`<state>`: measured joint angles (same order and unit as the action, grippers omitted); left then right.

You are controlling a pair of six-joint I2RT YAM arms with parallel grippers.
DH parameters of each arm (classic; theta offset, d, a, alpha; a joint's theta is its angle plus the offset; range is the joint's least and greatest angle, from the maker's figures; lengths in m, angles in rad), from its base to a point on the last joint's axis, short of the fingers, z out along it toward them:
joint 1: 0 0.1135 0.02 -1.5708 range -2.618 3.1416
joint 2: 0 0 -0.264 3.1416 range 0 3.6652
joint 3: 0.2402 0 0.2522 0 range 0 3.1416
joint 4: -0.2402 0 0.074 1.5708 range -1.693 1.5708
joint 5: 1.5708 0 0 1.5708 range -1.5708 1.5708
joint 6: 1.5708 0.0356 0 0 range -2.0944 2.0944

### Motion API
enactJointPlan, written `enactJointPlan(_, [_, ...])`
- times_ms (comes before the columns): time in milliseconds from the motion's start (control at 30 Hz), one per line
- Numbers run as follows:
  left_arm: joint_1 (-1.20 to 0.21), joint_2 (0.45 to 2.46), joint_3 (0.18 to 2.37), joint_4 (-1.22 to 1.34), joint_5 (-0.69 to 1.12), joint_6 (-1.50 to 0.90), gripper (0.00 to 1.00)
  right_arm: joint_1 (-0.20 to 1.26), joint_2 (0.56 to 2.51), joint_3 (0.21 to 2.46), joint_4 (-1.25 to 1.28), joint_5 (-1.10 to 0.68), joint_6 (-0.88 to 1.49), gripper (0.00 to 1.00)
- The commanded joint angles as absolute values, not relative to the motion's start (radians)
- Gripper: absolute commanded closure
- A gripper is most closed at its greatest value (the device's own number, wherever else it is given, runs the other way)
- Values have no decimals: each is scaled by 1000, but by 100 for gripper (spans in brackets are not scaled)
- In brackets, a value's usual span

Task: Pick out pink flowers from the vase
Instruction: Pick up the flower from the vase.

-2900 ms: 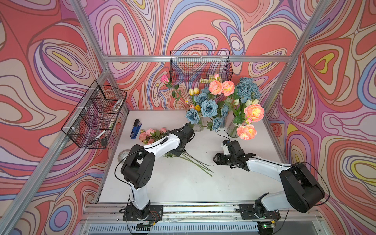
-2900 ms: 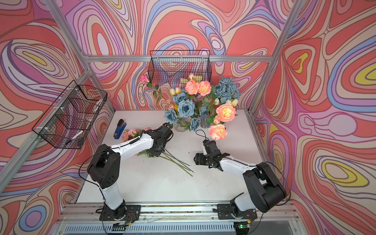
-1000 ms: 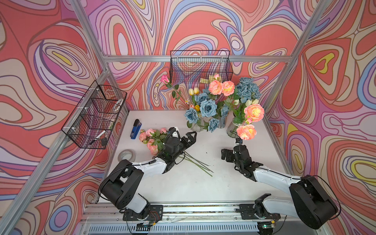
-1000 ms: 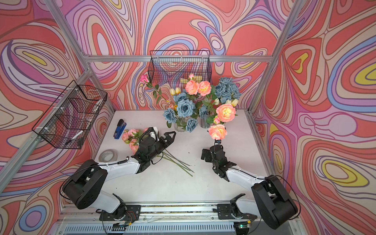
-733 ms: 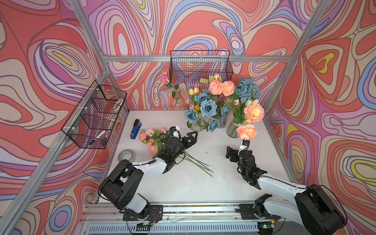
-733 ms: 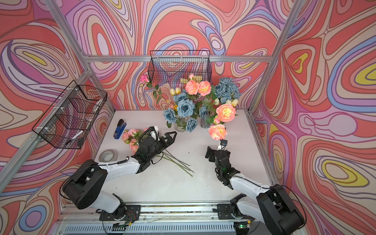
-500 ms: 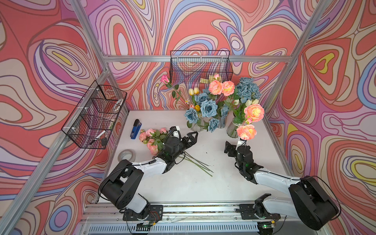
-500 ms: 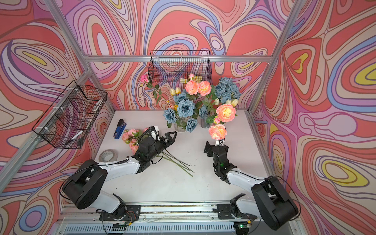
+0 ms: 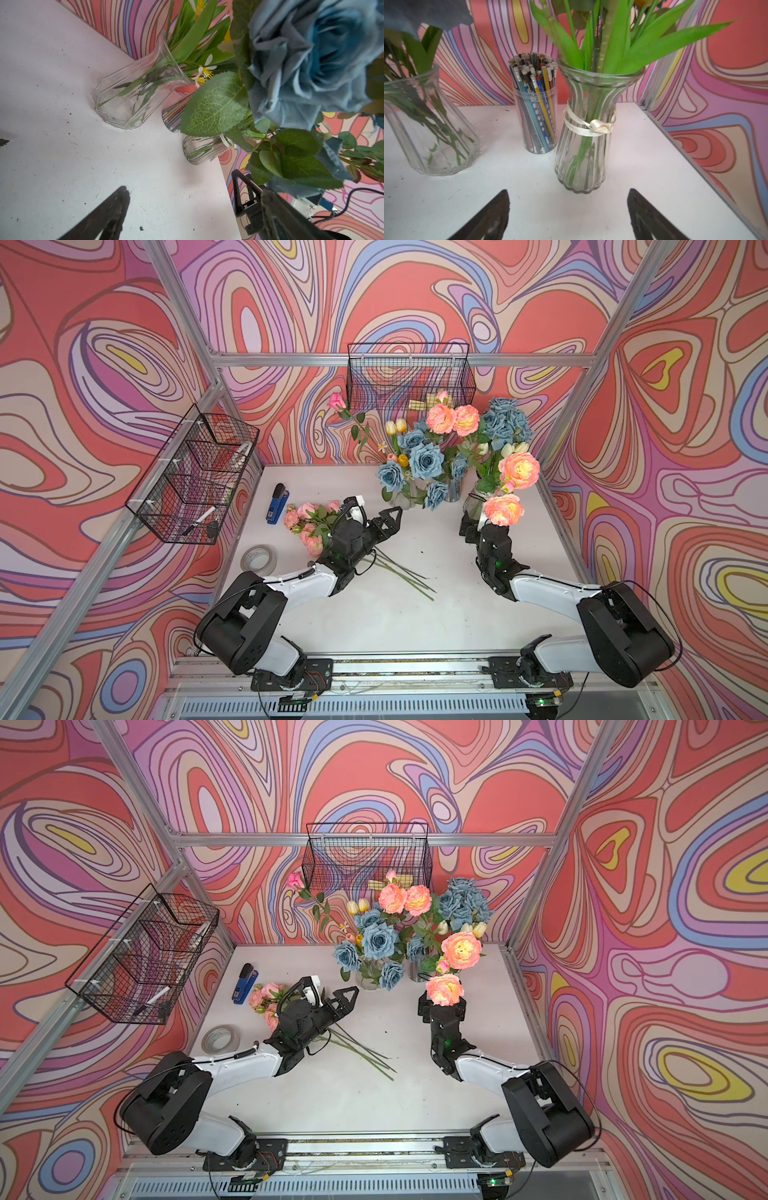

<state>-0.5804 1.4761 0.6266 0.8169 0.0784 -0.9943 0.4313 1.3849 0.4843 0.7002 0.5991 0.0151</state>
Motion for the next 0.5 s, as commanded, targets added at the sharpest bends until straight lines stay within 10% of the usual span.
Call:
enactJointPlan(0, [-573,1463,613,876,78,-977,0,429,1414,441,898,677,-98,11])
enactJointPlan(467, [-563,1451,575,914,71,-977,0,428,1758,456,1490,717,-370,10])
